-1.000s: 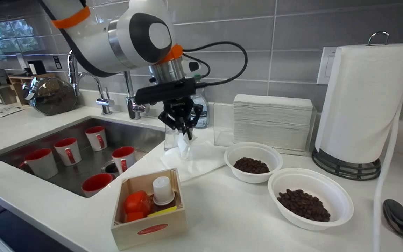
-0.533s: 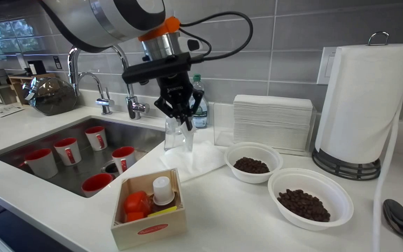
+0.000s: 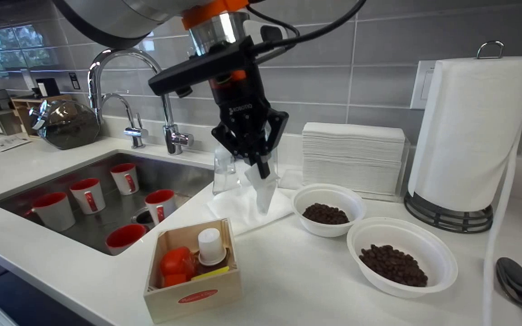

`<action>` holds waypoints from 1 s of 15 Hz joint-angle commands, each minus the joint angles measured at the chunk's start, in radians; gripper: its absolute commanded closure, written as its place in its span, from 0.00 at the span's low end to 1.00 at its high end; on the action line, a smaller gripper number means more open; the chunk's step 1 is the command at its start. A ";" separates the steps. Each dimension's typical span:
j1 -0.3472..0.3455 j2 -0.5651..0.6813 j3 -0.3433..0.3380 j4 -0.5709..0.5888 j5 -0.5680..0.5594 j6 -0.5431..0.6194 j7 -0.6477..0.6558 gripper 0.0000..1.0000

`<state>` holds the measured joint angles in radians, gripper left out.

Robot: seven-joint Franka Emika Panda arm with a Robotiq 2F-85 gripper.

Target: Move one paper towel to the right

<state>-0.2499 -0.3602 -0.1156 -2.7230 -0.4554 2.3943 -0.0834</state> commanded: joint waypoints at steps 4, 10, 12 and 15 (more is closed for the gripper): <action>-0.119 0.068 -0.029 -0.033 -0.170 -0.008 0.121 1.00; -0.151 0.225 -0.110 -0.018 -0.245 0.112 0.181 1.00; -0.151 0.270 -0.132 -0.005 -0.263 0.140 0.202 1.00; -0.141 0.315 -0.156 0.020 -0.280 0.173 0.235 1.00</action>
<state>-0.3939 -0.1025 -0.2522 -2.7425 -0.6881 2.5289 0.1008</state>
